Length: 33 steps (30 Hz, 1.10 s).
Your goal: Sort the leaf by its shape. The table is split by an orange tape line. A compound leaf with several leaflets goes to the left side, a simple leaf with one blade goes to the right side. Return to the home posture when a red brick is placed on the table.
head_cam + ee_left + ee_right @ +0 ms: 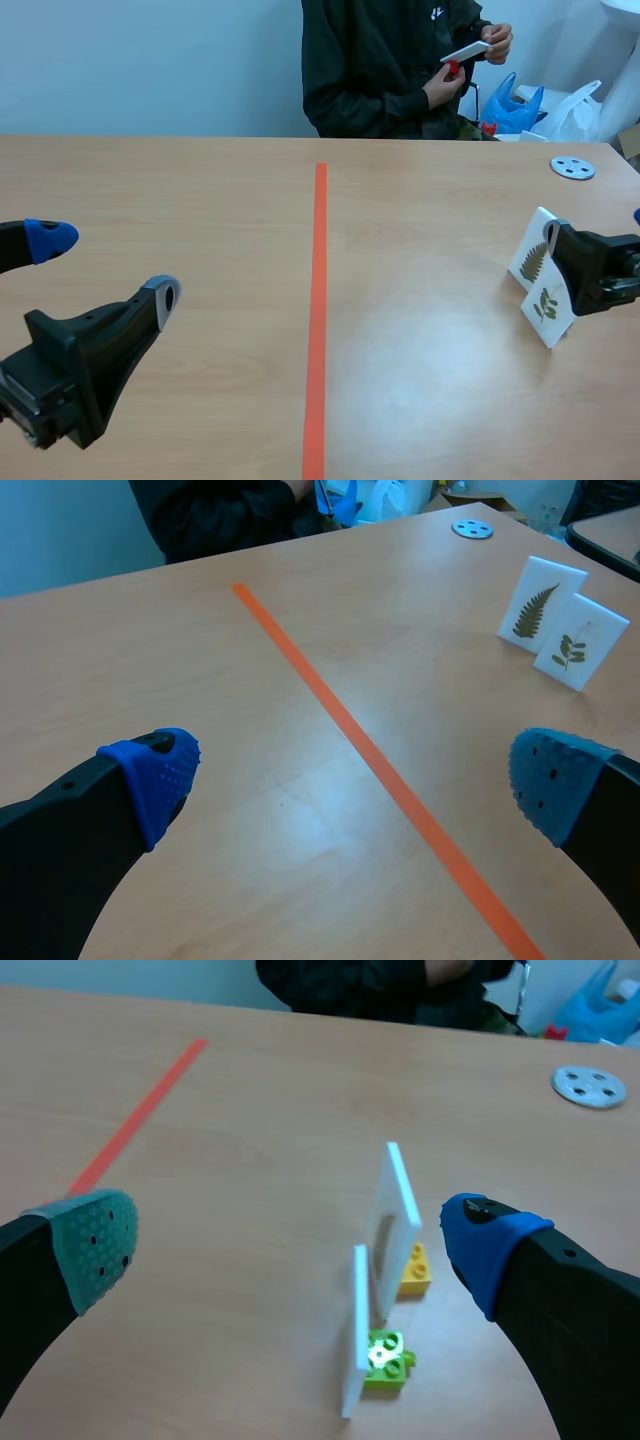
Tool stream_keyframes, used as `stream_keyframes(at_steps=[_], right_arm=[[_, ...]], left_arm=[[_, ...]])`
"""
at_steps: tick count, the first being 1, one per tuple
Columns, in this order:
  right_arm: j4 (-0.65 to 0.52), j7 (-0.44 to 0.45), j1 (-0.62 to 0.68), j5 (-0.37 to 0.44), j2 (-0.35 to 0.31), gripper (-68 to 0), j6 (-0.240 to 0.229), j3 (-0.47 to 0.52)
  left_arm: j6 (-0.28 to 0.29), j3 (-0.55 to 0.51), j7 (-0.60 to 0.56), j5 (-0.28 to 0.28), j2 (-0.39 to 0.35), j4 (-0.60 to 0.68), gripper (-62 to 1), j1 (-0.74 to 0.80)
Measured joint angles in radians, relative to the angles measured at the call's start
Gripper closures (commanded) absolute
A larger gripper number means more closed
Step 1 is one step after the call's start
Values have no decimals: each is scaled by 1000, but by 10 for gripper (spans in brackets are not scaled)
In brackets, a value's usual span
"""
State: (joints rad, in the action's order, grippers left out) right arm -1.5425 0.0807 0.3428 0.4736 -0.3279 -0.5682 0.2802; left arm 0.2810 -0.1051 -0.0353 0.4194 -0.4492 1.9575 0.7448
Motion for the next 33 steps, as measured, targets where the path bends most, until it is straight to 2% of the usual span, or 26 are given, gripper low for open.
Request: stream_keyframes(at_steps=[3, 7, 11, 15, 18, 22, 26, 28, 33], right_arm=[[-97, -35, 48, 6, 0, -654, -16, -1], [-207, -124, 103, 78, 1, -653, -13, -1], [-310, -206, 145, 93, 12, -653, -13, -1], [-383, -245, 170, 98, 40, -653, -13, -3], [-394, -276, 174, 104, 52, -653, -12, -42], [-394, -323, 177, 103, 60, -653, -12, -154], [-394, -323, 179, 74, 60, -653, -5, -245], [-393, -322, 179, 42, 72, -653, -4, -259], [-393, -315, 179, 39, 96, -662, -1, -256]], left_arm=[[0, 0, 0, 0, 0, 0, -623, 0], [0, 0, 0, 0, 0, 0, -623, 0], [0, 0, 0, 0, 0, 0, -623, 0], [0, 0, 0, 0, 0, 0, -623, 0], [0, 0, 0, 0, 0, 0, -623, 0], [0, 0, 0, 1, 0, 0, -623, 0], [1, 0, 0, 1, -3, 0, -623, 0], [1, 0, 0, 1, -3, 0, -623, -1], [2, 0, 0, 1, -3, 0, -623, -14]])
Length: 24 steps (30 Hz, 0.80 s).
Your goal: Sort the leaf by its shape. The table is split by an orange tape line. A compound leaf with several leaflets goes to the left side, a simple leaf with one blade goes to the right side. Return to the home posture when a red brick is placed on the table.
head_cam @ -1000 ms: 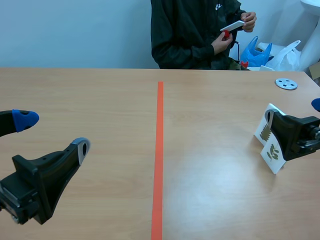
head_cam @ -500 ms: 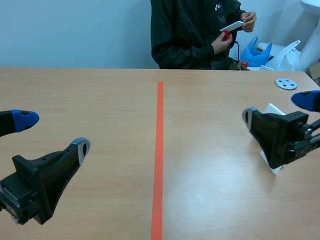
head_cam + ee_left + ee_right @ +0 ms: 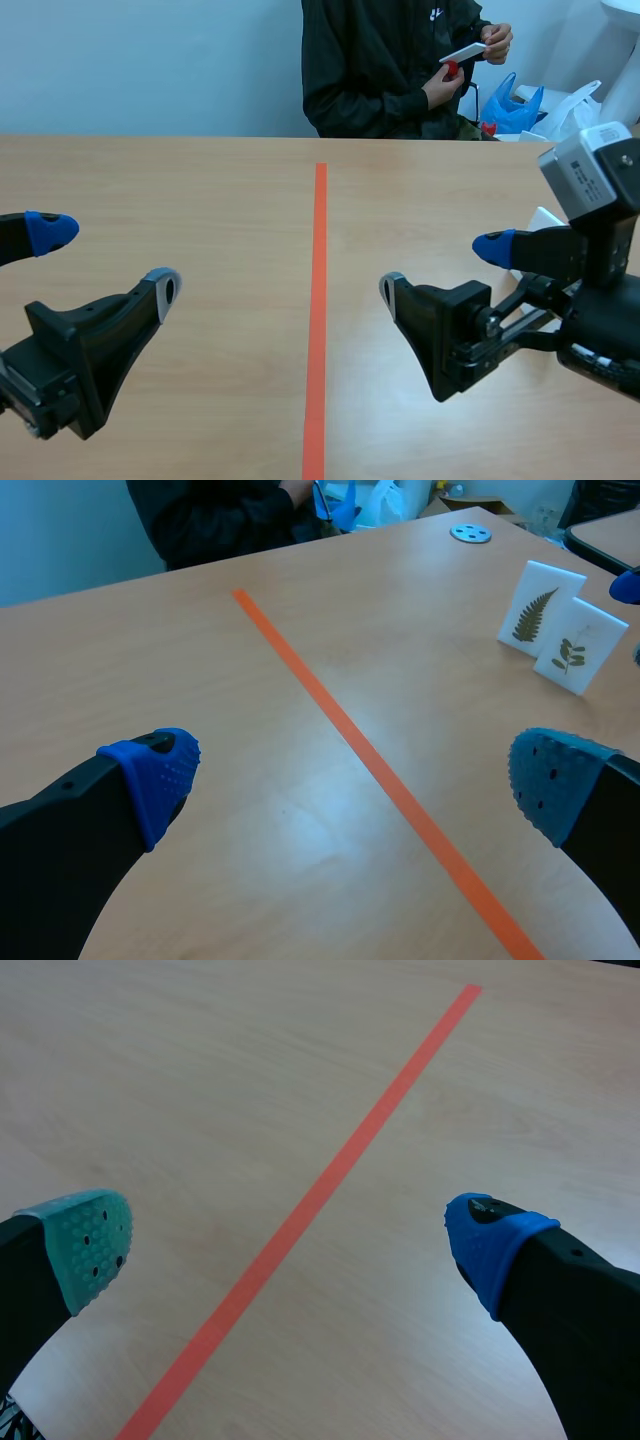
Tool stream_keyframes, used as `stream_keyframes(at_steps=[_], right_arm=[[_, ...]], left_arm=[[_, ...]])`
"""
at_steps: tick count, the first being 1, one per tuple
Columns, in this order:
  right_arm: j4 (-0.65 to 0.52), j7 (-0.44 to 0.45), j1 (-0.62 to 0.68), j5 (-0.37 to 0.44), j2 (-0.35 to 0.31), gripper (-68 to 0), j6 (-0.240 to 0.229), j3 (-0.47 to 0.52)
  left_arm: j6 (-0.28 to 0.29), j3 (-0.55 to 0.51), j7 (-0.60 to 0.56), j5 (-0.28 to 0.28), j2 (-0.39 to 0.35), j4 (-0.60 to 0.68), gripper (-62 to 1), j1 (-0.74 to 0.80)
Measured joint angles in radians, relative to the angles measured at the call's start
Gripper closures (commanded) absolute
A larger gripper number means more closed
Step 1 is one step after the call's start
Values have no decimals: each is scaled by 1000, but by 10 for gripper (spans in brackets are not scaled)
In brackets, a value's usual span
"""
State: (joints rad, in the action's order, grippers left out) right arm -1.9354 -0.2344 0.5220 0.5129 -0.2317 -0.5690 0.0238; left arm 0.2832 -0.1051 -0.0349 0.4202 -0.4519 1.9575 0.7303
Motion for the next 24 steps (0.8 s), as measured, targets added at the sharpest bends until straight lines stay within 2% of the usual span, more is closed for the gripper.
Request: stream_keyframes(at_steps=[1, 9, 14, 18, 24], right_arm=[[0, 0, 0, 0, -1, -679, 0, 1], [0, 0, 0, 0, -2, -679, 0, 8], [0, 2, 0, 0, -31, -679, 0, 8], [1, 70, 0, 0, -58, -679, 0, 8], [1, 53, 0, -16, -65, -679, 0, 10]], left_arm=[[1, 0, 0, 0, 0, 0, -623, -1], [1, 0, 0, 0, 0, 0, -623, -2], [1, 0, 0, 0, 0, 0, -623, -2], [1, 0, 0, 0, 0, 0, -623, -2], [1, 0, 0, 0, 0, 0, -623, -2]])
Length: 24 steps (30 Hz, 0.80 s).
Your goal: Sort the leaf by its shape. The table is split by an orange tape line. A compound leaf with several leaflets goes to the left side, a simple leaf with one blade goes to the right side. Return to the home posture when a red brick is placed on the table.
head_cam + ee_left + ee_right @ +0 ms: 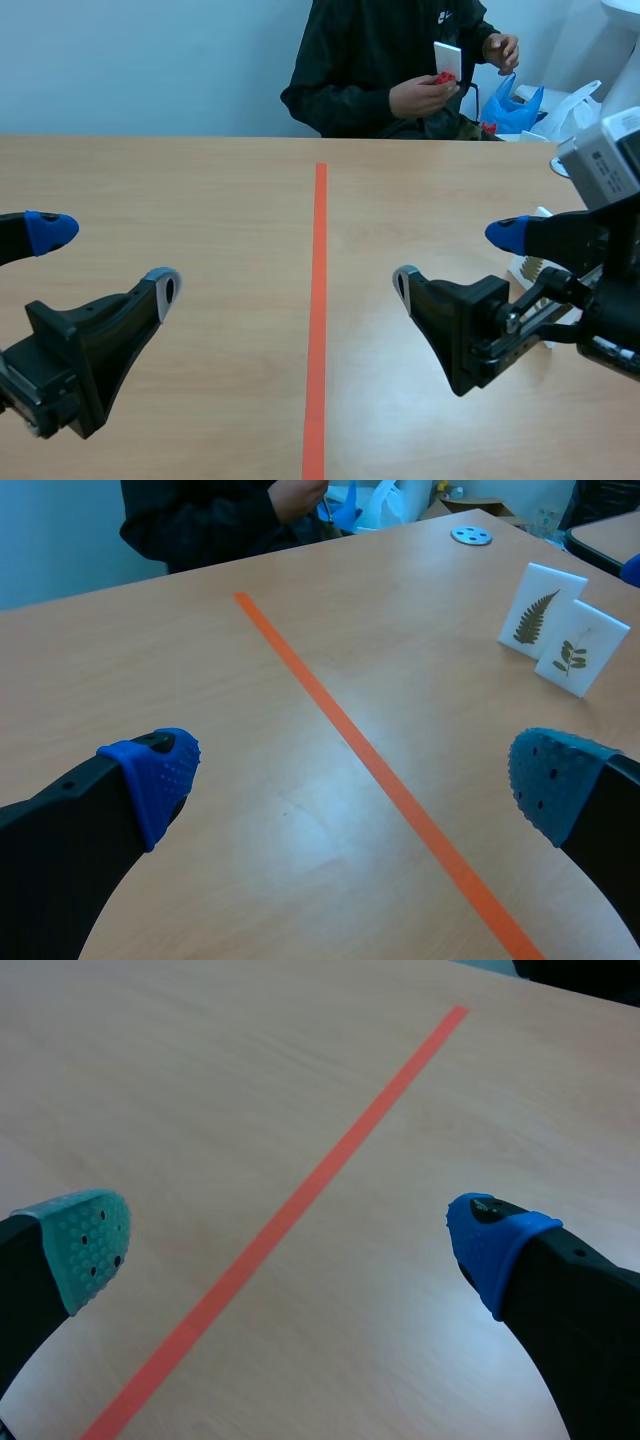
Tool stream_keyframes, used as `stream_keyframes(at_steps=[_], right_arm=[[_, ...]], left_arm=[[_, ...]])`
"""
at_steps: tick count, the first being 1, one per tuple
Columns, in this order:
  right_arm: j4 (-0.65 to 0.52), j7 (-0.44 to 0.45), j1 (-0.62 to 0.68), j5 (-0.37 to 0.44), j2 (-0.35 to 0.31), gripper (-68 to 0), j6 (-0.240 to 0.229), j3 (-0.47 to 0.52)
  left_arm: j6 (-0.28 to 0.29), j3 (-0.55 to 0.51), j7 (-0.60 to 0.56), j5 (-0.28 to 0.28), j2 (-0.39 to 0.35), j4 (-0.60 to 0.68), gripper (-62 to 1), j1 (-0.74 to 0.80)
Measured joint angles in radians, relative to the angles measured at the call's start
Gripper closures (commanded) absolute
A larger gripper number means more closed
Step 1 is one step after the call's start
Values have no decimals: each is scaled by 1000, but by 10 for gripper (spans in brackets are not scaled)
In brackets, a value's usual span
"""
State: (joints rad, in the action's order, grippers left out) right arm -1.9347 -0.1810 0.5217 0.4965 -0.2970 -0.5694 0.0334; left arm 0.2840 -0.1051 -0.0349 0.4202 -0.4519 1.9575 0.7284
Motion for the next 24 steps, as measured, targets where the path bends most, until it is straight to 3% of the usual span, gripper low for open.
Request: stream_keyframes(at_steps=[24], right_arm=[[0, -3, 0, -37, 0, -679, 1, 0]], left_arm=[[1, 0, 0, 0, 0, 0, -623, 0]])
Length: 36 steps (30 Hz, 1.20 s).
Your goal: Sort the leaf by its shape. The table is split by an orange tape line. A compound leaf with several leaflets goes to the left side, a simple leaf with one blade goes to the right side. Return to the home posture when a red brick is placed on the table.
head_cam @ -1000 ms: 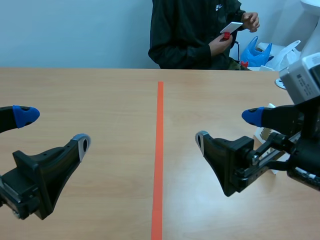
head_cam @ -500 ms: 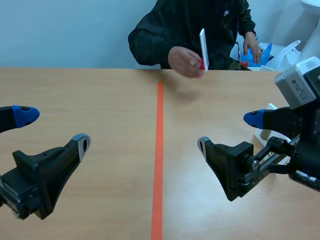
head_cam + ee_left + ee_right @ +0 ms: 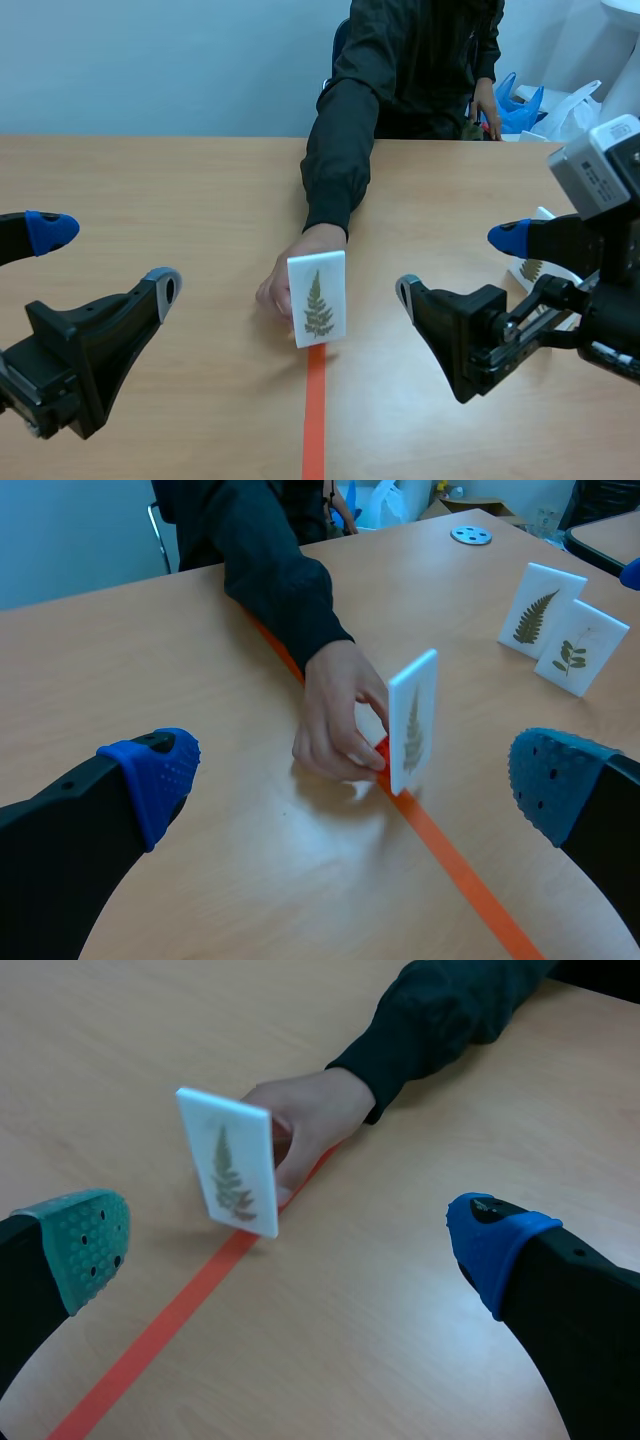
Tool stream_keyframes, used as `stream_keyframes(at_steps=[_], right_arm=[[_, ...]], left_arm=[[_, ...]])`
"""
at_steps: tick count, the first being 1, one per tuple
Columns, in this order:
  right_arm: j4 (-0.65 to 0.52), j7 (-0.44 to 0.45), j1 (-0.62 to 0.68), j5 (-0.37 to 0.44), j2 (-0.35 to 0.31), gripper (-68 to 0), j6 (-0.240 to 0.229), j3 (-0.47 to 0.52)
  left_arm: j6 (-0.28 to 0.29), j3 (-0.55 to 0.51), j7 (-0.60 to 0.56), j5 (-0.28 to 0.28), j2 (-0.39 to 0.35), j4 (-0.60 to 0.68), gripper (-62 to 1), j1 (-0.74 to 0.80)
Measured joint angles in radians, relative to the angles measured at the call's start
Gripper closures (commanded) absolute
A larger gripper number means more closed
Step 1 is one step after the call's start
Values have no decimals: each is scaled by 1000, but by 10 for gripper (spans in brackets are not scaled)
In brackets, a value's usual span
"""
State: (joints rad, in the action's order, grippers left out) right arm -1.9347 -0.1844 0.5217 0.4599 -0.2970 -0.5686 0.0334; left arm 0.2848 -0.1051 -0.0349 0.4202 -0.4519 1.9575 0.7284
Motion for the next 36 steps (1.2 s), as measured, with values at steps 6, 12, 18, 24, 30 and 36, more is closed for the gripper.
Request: stream_keyframes(at_steps=[6, 12, 18, 24, 30, 36], right_arm=[[0, 0, 0, 0, 0, -679, 1, 0], [0, -1, 0, 0, 0, -679, 6, 0], [0, -5, 0, 0, 0, -679, 6, 0], [0, -5, 0, -19, 0, -679, 6, 0], [34, -3, -15, -37, -27, -679, 6, -61], [140, 8, -120, -64, -33, -679, 5, -144]], left_arm=[[0, 0, 0, 0, 0, 0, -623, 0], [0, 0, 0, 0, 0, 0, -623, 0], [0, 0, 0, 0, 0, 0, -623, 0], [0, 0, 0, 0, 0, 0, -623, 0], [0, 0, 0, 0, 0, 0, -623, 0], [0, 0, 0, 0, 0, 0, -623, 0]])
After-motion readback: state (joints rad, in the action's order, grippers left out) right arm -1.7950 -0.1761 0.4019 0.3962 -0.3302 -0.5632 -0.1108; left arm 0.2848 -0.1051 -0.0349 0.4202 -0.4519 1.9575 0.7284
